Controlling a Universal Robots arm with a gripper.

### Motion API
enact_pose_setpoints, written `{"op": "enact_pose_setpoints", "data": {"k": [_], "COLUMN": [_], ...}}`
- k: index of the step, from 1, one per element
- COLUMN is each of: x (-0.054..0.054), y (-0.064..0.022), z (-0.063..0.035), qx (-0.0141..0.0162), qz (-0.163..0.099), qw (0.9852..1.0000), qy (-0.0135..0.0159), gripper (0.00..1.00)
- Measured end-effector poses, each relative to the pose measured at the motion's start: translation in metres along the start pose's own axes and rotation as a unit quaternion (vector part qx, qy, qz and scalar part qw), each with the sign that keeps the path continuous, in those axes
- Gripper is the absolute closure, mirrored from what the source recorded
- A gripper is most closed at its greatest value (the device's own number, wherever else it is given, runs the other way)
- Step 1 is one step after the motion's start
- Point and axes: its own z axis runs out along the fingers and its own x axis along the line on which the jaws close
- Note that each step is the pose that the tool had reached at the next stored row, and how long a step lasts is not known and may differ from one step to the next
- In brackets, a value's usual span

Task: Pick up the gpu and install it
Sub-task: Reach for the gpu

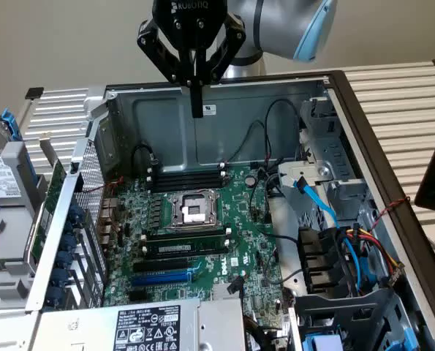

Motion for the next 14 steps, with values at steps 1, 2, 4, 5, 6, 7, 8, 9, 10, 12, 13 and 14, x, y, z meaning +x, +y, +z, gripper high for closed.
{"op": "enact_pose_setpoints", "data": {"k": [1, 2, 4, 5, 6, 7, 8, 9, 10, 12, 13, 14], "x": [0.0, 0.0, 0.0, 0.0, 0.0, 0.0, 0.0, 0.0, 0.0, 0.0004, 0.0022, 0.0056], "y": [0.0, 0.0, 0.0, 0.0, 0.0, 0.0, 0.0, 0.0, 0.0, 0.0, -0.0002, -0.0004], "z": [0.0, 0.0, 0.0, 0.0, 0.0, 0.0, 0.0, 0.0, 0.0, 0.0, -0.0001, -0.0002], "qx": [0.0, 0.0, 0.0, 0.0, 0.0, 0.0, 0.0, 0.0, 0.0, 0.0, 0.0001, 0.0001], "qz": [0.0, 0.0, 0.0, 0.0, 0.0, 0.0, 0.0, 0.0, 0.0, 0.0, 0.0, 0.0], "qw": [1.0, 1.0, 1.0, 1.0, 1.0, 1.0, 1.0, 1.0, 1.0, 1.0, 1.0, 1.0], "qy": [0.0, 0.0, 0.0, 0.0, 0.0, 0.0, 0.0, 0.0, 0.0, 0.0, 0.0, 0.0001], "gripper": [0.89, 0.89, 0.89, 0.89, 0.89, 0.89, 0.89, 0.89, 0.89, 0.89, 0.89, 0.89]}}
